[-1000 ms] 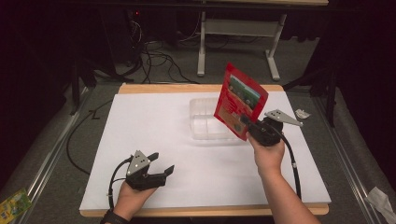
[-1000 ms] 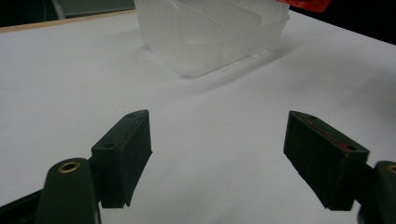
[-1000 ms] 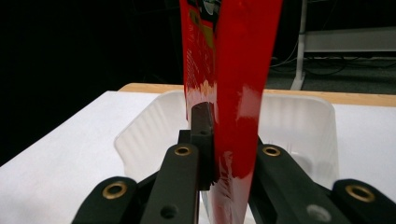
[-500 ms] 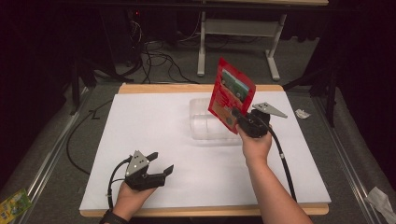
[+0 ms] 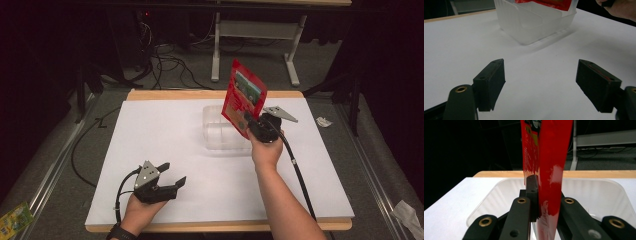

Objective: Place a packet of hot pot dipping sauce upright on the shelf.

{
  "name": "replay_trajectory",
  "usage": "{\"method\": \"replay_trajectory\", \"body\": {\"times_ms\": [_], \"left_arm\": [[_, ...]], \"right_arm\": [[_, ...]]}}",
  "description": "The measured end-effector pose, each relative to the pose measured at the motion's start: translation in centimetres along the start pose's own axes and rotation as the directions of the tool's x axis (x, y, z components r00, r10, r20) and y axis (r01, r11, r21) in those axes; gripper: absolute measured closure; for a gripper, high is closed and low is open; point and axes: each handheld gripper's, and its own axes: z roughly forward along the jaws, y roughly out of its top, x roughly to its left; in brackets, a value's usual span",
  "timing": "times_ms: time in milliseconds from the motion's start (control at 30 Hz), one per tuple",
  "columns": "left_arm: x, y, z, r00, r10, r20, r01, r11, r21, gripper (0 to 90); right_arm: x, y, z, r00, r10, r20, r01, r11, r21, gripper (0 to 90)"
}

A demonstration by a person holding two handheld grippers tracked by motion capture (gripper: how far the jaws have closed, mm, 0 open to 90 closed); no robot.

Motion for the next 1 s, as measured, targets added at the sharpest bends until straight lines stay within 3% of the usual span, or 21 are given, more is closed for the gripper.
{"method": "replay_trajectory", "body": {"times_ms": [467, 1000], "left_arm": [[0.0, 0.0, 0.1, 1.0000, 0.003, 0.003, -0.003, 1.0000, 0.004, 23.8], [0.0, 0.0, 0.2, 1.0000, 0.005, 0.005, -0.005, 0.9999, 0.009, 23.8]], "right_arm": [[0.4, 0.1, 1.1, 0.9990, 0.009, 0.044, -0.009, 1.000, -0.003, 85.6], [1.1, -0.8, 1.9, 0.9989, -0.001, 0.048, 0.000, 1.000, 0.015, 85.6]]}}
